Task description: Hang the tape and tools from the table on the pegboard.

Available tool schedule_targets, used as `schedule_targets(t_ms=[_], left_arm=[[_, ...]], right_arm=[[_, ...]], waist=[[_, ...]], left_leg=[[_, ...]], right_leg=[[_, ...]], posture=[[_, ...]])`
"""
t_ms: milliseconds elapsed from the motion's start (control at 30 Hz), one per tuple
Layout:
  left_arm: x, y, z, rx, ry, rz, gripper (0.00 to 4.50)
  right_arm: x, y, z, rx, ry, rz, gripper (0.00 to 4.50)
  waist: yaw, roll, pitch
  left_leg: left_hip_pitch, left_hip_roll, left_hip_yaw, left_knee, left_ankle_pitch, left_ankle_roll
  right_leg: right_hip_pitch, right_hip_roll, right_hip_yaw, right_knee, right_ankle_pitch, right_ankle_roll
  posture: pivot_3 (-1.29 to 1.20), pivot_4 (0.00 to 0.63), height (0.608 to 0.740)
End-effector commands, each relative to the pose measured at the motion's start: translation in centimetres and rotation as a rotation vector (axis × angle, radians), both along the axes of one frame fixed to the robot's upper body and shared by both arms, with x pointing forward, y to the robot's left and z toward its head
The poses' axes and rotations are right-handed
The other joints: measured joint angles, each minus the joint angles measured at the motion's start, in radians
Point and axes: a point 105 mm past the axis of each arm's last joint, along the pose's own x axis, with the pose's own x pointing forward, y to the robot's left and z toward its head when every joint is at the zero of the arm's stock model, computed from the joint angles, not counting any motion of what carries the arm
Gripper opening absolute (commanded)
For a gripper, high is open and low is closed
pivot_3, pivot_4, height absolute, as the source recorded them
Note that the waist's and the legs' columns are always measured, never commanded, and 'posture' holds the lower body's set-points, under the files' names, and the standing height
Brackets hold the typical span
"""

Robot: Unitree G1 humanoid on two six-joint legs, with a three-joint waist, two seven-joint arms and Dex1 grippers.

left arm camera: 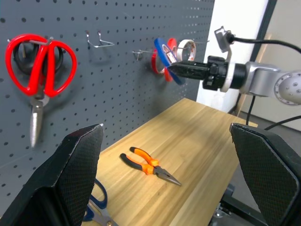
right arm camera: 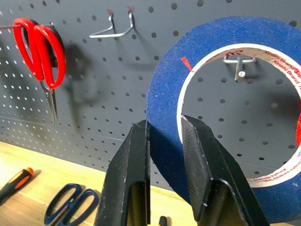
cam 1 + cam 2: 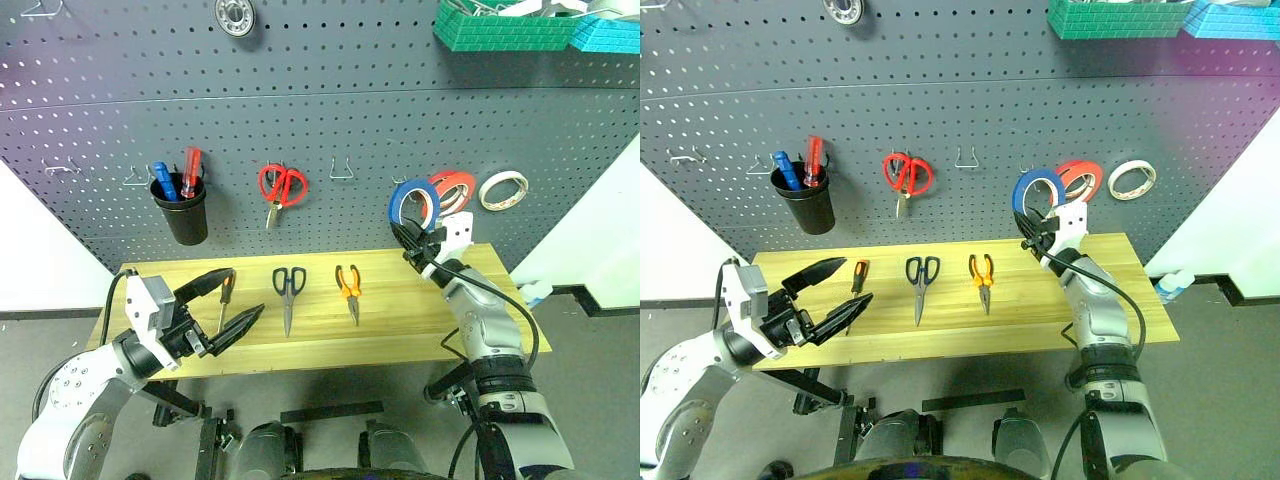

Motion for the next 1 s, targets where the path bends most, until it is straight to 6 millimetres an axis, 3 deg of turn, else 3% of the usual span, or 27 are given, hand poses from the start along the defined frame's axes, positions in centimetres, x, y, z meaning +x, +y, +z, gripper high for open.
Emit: schedule_targets(t_ms=[33,167,533,833,1000], left_arm=[[0.0,-1.0,1.5,0.001,-0.043,-0.018,4.50],[0.1,-1.3,1.9,0.000,-0.041,-0.015,4.50],[0.0,-0.9,1.8,-0.004,-0.031,-0.006,4.50],[-0.4,-0.5,1.1,-0.002,-0.022,-0.012,4.50],[-0.6,0.3,0.5,0.005,-0.012,0.000,4.50]], right_arm=[[1.1,0.1,1.7,-0.031,-0.075,-0.005,0.62],[1.7,0.3,1.5,-0.029,-0.065,-0.002,0.62],[1.5,0.3,1.0,-0.027,-0.050,0.027,4.39],[-1.0,0.7,-0.8,0.007,0.024,0.097,4.48],[-2.9,1.9,-1.6,0.033,0.103,0.127,4.48]], waist=[[0.000,0.000,0.000],[0.001,0.000,0.000],[0.001,0.000,0.000],[0.003,0.000,0.000],[-0.001,0.001,-0.001]], left_leg=[[0.000,0.000,0.000,0.000,0.001,-0.001],[0.000,0.000,0.000,0.001,0.001,-0.002],[0.000,0.000,0.000,0.001,0.002,-0.003],[0.000,0.000,0.000,0.001,0.001,-0.002],[0.000,0.001,0.000,0.001,-0.001,0.001]], right_leg=[[0.000,0.000,0.000,0.000,0.000,0.000],[0.000,0.000,0.000,0.000,0.000,0.000],[0.000,0.000,0.000,0.000,0.000,0.000],[0.000,0.000,0.000,0.000,0.000,0.000],[0.000,-0.002,0.000,0.000,0.000,0.000]], posture=[[0.02,0.000,0.740],[0.03,0.000,0.740],[0.03,0.000,0.740],[0.01,0.000,0.740],[0.01,0.000,0.740]])
